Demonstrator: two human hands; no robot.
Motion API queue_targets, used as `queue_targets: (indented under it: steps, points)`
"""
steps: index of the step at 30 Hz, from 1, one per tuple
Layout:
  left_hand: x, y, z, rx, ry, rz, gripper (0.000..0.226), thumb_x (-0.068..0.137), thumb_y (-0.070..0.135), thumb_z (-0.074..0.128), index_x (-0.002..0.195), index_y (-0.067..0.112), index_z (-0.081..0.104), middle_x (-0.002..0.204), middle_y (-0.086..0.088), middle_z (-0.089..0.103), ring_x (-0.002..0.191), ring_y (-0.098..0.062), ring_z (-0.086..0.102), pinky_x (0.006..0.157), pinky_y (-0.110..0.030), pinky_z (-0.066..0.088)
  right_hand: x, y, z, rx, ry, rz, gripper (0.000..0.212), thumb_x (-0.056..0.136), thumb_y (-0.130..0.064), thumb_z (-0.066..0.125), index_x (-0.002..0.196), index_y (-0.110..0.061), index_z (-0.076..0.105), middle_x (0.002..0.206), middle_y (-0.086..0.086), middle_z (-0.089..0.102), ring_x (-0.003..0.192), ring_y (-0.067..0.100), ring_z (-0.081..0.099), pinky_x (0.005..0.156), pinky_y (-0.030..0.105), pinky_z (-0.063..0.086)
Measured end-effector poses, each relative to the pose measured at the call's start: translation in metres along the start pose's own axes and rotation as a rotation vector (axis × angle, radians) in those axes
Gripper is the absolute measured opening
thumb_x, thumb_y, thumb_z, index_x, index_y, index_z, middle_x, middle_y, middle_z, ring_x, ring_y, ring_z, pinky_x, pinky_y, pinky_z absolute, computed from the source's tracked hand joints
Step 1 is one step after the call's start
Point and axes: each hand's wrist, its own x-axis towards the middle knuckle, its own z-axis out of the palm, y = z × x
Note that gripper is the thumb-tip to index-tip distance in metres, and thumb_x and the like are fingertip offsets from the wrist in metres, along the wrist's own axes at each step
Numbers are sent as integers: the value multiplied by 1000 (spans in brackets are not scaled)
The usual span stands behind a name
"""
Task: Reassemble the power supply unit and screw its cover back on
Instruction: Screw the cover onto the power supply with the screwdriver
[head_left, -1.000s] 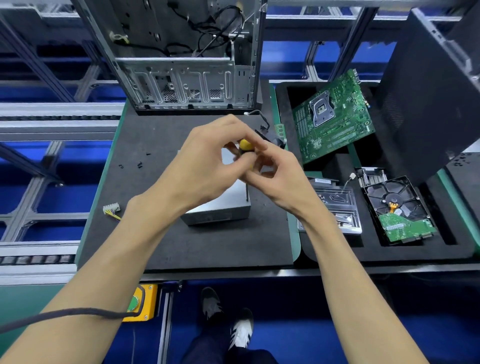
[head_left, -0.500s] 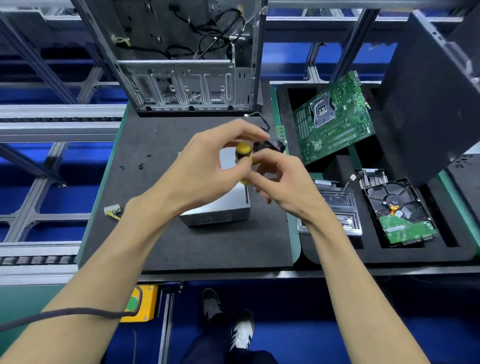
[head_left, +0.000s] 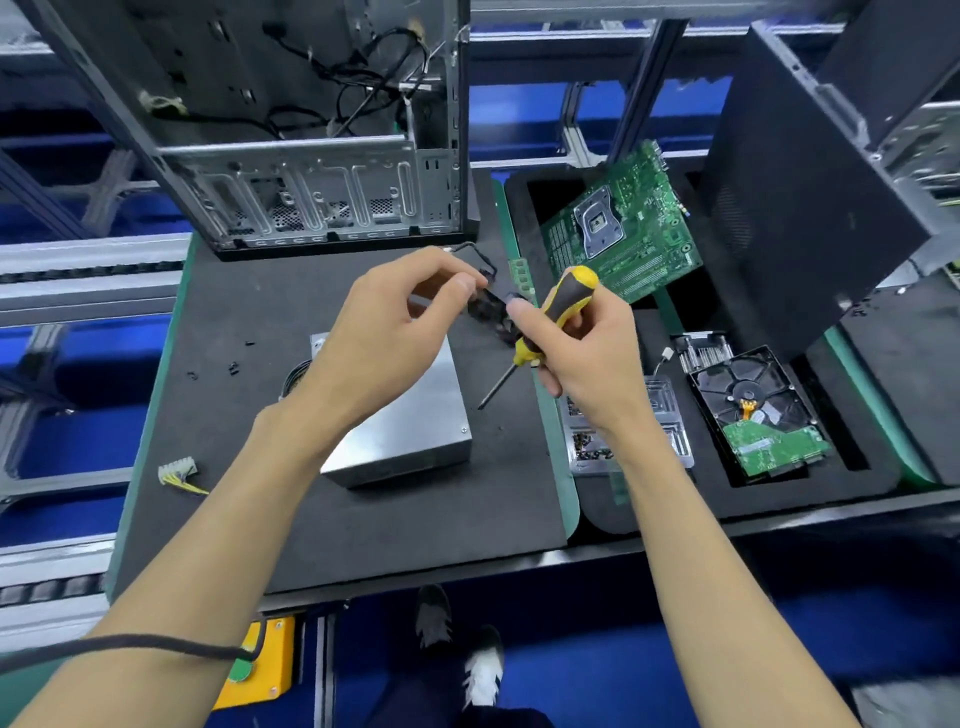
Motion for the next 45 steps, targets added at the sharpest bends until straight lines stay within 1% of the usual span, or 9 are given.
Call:
queue_targets:
  steps: [3, 6, 11, 15, 17, 26, 32, 36, 45]
  points:
    - [14, -14, 11, 22, -35, -62, 17, 101, 14, 57, 100, 19, 73, 93, 6, 74, 93, -18, 69, 86, -42, 56, 7, 0, -15, 59, 114, 22, 40, 88, -26, 75, 66, -23, 42, 54, 4, 45, 36, 21, 39, 37, 27, 34]
    - [25, -26, 33, 92, -148, -101, 16, 97, 14, 60, 92, 25, 72, 85, 8, 73, 85, -15, 70, 82, -34, 56, 10, 4, -35, 112, 254, 88, 33, 91, -23, 69, 76, -20, 40, 59, -2, 45, 39, 18, 40, 36, 26, 36]
    - [31, -35, 83, 131, -324, -118, 18, 95, 10, 62, 90, 26, 69, 80, 9, 70, 80, -20, 70, 81, -35, 58, 3, 16, -82, 274, 466, 307, 21, 95, -25, 58, 87, -19, 39, 64, 0, 48, 45, 17, 40, 40, 25, 37]
    - [31, -37, 123, 177, -404, -101, 22, 92, 5, 59, 92, 23, 71, 79, 10, 68, 75, -14, 68, 74, -27, 55, -9, 28, -114, 446, 611, 413, 24, 101, -22, 51, 82, -16, 38, 56, -3, 50, 43, 12, 39, 39, 23, 32]
    - [31, -40, 142, 219, -450, -92, 20, 92, 4, 59, 97, 18, 73, 82, 9, 67, 80, -15, 67, 78, -27, 54, -13, 36, -125, 450, 650, 435, 24, 101, -22, 50, 80, -17, 40, 55, -5, 49, 42, 11, 37, 38, 23, 31]
    - [42, -49, 200, 372, -488, -26, 16, 93, 9, 61, 99, 18, 73, 87, 7, 67, 84, -15, 64, 80, -32, 53, -13, 68, -160, 437, 663, 495, 23, 98, -21, 49, 77, -20, 38, 56, -3, 46, 45, 13, 29, 40, 24, 27]
    - [53, -39, 233, 418, -460, 83, 13, 97, 16, 61, 104, 20, 70, 102, 4, 70, 95, -19, 64, 86, -40, 54, -5, 79, -176, 401, 613, 494, 15, 93, -19, 48, 79, -17, 43, 53, -5, 44, 43, 11, 28, 39, 22, 27]
    - [63, -35, 247, 553, -490, 184, 15, 100, 21, 57, 109, 22, 69, 103, 3, 66, 96, -22, 64, 82, -42, 56, 1, 85, -183, 386, 581, 531, 18, 93, -18, 49, 78, -17, 40, 53, -5, 43, 42, 12, 28, 39, 23, 28]
    - [74, -38, 260, 751, -593, 252, 22, 99, 10, 51, 104, 10, 72, 101, -4, 63, 96, -27, 65, 83, -42, 55, 13, 94, -192, 434, 557, 549, 22, 94, -16, 50, 77, -18, 36, 54, -3, 39, 46, 14, 25, 39, 25, 27]
